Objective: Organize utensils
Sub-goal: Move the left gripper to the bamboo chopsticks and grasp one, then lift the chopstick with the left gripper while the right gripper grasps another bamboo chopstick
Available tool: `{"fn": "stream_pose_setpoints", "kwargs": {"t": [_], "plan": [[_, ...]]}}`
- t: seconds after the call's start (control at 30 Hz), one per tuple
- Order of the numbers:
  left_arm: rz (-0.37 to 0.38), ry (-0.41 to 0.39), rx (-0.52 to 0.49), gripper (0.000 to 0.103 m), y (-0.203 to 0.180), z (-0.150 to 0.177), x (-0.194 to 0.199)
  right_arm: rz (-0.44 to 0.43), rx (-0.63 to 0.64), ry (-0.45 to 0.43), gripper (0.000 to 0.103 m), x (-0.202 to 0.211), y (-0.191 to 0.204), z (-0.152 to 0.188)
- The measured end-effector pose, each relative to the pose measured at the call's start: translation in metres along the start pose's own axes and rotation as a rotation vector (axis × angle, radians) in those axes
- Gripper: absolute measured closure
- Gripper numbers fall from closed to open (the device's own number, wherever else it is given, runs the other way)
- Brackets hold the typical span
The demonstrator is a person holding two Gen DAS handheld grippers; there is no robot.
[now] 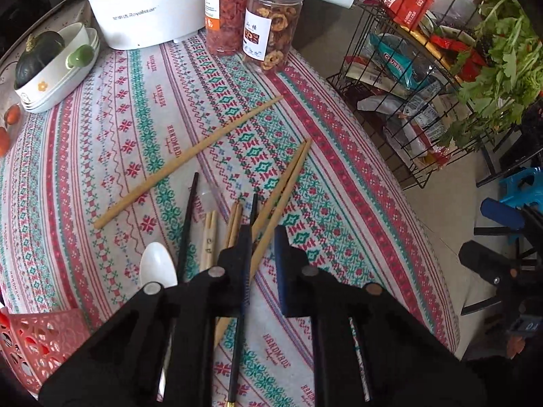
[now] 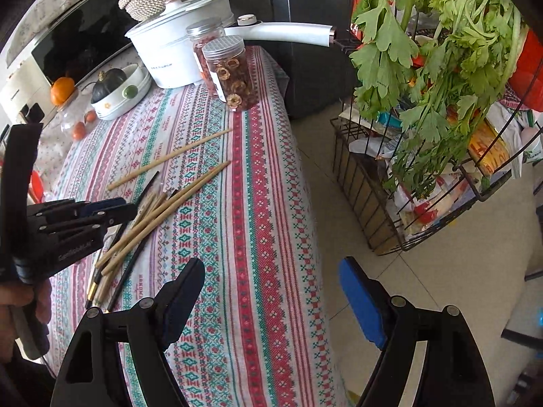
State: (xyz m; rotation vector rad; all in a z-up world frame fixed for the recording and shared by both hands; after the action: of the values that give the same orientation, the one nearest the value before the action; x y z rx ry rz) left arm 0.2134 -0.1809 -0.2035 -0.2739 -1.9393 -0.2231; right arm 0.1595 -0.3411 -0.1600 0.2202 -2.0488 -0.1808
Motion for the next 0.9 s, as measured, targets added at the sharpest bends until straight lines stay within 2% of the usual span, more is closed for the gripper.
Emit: {"fn": "stream_pose_setpoints", "kwargs": {"t": [0.03, 0.23, 0.37, 0.73, 0.9], "plan": [[0.002, 0.002, -0.009, 0.093, -0.004, -0.005, -0.006, -0.003, -0.007, 0.003, 0.020, -0.002, -0.002, -0.001], [-0.025, 0.032, -0.082, 0.095, -0.021, -0.018, -0.031, -0.023, -0.062, 0.021, 0.020, -0.008, -0.015, -0.002], [-0.074, 0.030, -0.114, 0.095, -0.025, -0.022, -0.039, -0.032, -0.094, 0.018, 0.020, -0.007, -0.023, -0.003], [-0.105, 0.070, -0.123, 0.090, -0.033, -0.031, -0.057, -0.029, -0.107, 0.025, 0.020, -0.009, -0.023, -0.001], [-0.122, 0.071, -0.112, 0.095, -0.037, -0.036, -0.060, -0.038, -0.110, 0.010, 0.020, -0.009, -0.018, -0.005]]}}
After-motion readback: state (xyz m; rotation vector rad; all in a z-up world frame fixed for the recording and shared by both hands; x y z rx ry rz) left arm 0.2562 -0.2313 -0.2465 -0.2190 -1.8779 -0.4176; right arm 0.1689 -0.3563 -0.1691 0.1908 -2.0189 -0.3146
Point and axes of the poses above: each gripper's, at about its wrist camera, not at the fingertips, and x roughly against the way its jaws point, y to its left, z to its underside, the point moved 10 cm from there along -x, roughly the way its jaws point, and after that the axes turned 11 degrees about -z, right-handed, at the moved point
